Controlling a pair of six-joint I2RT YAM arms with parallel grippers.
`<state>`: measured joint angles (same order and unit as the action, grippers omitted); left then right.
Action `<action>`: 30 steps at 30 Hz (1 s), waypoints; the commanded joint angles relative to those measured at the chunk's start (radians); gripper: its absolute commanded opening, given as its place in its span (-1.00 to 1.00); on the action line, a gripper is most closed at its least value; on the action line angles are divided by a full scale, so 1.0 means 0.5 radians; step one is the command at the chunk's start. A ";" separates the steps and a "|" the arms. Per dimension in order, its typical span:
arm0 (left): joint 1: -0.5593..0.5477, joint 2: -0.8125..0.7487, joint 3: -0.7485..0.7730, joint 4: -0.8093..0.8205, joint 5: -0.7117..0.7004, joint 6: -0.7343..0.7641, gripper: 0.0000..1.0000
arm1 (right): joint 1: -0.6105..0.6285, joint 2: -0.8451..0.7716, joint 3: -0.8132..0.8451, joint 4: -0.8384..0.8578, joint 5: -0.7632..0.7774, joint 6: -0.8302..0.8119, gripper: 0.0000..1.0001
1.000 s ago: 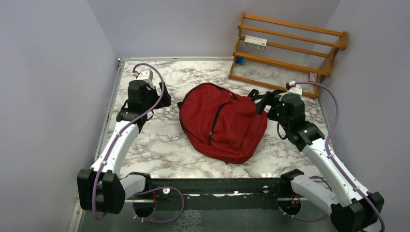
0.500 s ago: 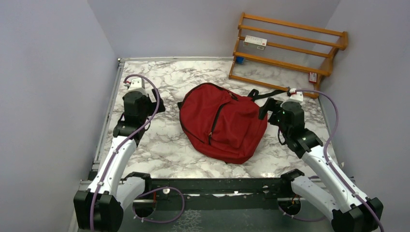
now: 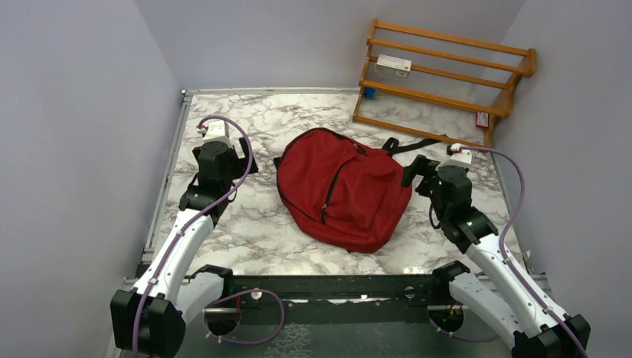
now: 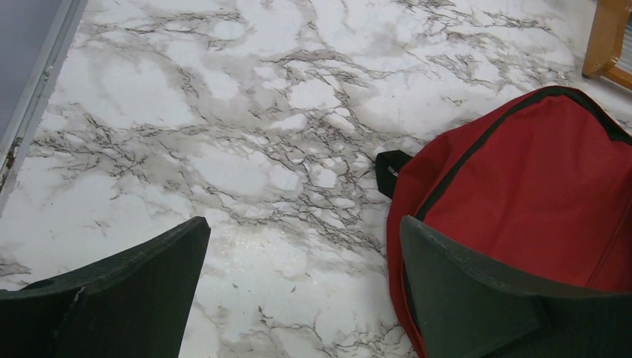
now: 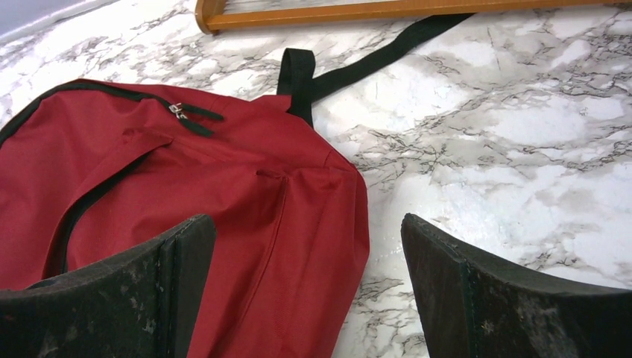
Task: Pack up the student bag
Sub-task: Reset both arms
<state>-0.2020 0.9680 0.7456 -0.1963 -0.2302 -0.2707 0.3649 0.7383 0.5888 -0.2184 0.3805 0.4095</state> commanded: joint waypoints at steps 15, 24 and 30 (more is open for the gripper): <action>-0.039 -0.004 0.034 0.034 -0.106 0.012 0.97 | -0.009 -0.063 -0.033 0.108 0.090 -0.065 1.00; -0.038 0.001 0.027 0.040 -0.083 0.011 0.97 | -0.009 -0.077 -0.085 0.124 0.067 -0.054 1.00; -0.035 0.011 0.025 0.043 -0.088 0.009 0.98 | -0.009 -0.038 -0.076 0.170 0.043 -0.056 1.00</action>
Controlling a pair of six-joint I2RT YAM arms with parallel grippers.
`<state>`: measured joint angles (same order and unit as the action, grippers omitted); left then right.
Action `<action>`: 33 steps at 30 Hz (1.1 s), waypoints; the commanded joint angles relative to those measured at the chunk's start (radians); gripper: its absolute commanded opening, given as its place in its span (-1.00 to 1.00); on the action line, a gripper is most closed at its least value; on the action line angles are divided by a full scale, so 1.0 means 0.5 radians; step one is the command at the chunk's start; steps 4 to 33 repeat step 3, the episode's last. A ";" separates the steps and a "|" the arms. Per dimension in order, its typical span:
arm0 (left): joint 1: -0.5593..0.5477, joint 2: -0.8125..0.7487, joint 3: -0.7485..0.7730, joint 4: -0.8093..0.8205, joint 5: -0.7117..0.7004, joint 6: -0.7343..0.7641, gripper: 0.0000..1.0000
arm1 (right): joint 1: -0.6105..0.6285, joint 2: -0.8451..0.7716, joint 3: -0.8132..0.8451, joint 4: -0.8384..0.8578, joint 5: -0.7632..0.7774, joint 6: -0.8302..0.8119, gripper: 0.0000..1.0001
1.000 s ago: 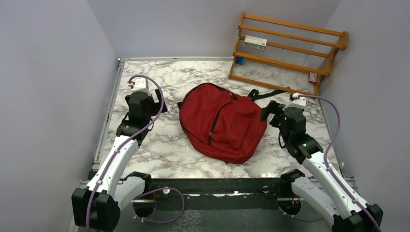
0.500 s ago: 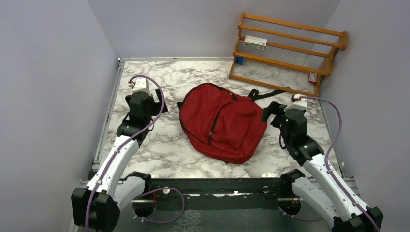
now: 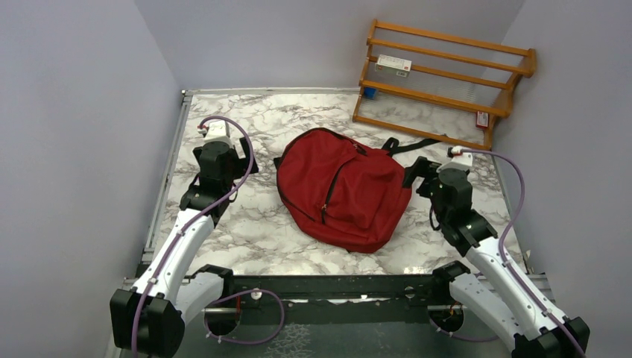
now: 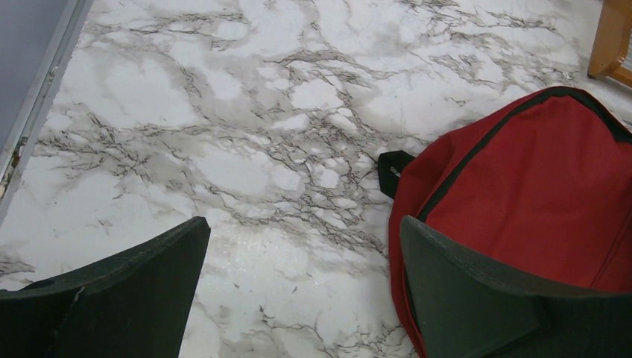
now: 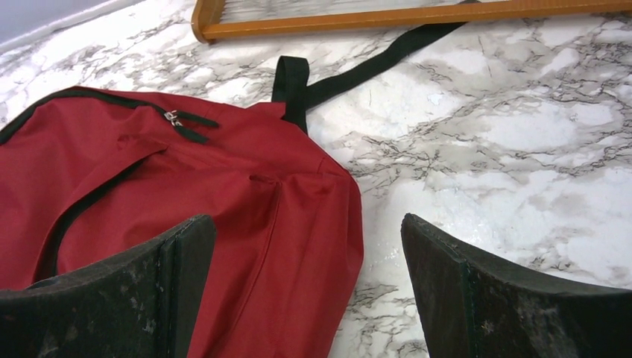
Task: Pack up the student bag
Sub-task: Reset both arms
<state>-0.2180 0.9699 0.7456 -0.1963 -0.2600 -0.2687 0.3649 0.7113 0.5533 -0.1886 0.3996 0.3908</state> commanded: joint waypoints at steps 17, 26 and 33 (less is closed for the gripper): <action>-0.003 0.008 0.029 0.047 -0.012 0.007 0.98 | -0.008 0.028 -0.008 0.086 0.002 -0.008 1.00; -0.003 0.008 0.029 0.047 -0.012 0.007 0.98 | -0.008 0.028 -0.008 0.086 0.002 -0.008 1.00; -0.003 0.008 0.029 0.047 -0.012 0.007 0.98 | -0.008 0.028 -0.008 0.086 0.002 -0.008 1.00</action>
